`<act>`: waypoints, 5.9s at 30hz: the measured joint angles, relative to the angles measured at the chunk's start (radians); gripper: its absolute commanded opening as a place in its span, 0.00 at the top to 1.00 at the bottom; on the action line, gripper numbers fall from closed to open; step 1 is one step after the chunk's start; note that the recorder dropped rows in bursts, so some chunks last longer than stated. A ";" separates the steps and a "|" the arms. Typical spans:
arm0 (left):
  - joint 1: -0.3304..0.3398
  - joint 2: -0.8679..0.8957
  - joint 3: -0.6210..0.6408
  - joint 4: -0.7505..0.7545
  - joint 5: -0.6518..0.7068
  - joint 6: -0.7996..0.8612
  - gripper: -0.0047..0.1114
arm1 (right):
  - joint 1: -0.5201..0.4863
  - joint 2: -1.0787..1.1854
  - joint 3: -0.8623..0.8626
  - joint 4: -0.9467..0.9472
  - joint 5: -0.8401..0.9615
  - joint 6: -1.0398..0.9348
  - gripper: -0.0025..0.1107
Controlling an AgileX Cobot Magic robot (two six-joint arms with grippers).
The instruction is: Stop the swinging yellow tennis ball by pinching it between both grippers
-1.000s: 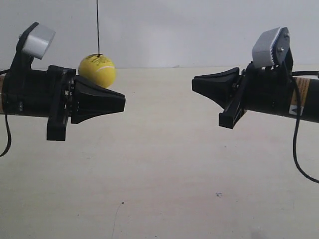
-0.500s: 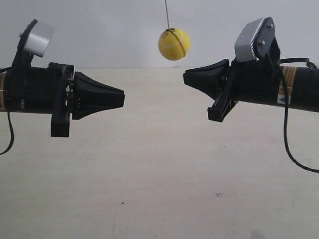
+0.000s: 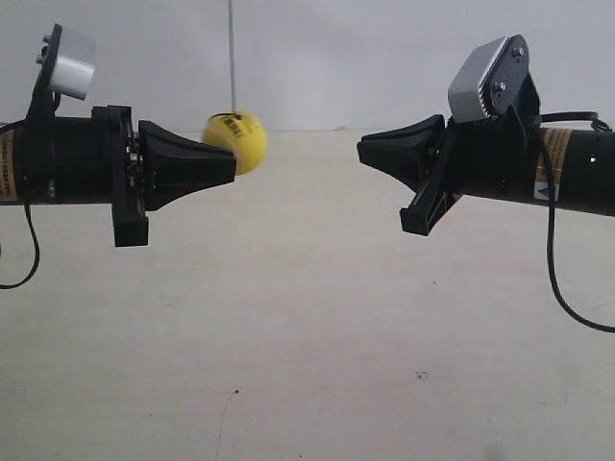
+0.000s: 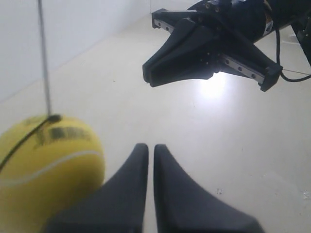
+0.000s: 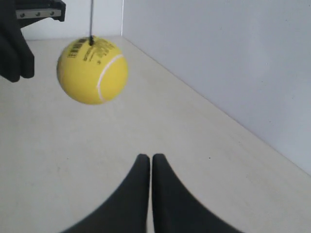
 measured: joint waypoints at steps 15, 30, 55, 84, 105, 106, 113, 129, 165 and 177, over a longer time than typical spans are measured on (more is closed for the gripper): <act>-0.015 0.000 0.000 -0.004 -0.004 0.004 0.92 | 0.032 0.000 0.000 0.053 0.005 -0.042 0.98; -0.017 0.000 0.000 -0.034 0.015 0.018 0.92 | 0.032 0.035 -0.040 0.081 0.019 -0.071 0.98; -0.017 0.000 0.000 -0.085 0.157 0.069 0.92 | 0.032 0.173 -0.128 0.049 -0.014 -0.028 0.98; -0.019 0.030 0.000 -0.083 0.026 0.125 0.92 | 0.032 0.173 -0.129 0.013 -0.104 0.004 0.98; -0.019 0.032 0.000 -0.086 0.052 0.143 0.92 | 0.032 0.173 -0.178 -0.002 -0.106 0.023 0.98; -0.019 0.032 0.000 -0.088 0.054 0.143 0.92 | 0.032 0.175 -0.178 -0.002 -0.106 0.023 0.98; -0.019 0.032 0.000 -0.090 0.054 0.147 0.92 | 0.032 0.219 -0.179 -0.002 -0.116 0.023 0.98; -0.019 0.086 0.000 -0.090 0.050 0.159 0.92 | 0.083 0.228 -0.203 -0.009 -0.130 0.045 0.98; -0.019 0.005 -0.001 -0.098 0.194 0.173 0.92 | 0.112 0.228 -0.209 -0.003 -0.044 -0.016 0.98; -0.019 0.002 -0.001 -0.099 0.209 0.173 0.92 | 0.112 0.228 -0.209 -0.003 -0.044 -0.016 0.98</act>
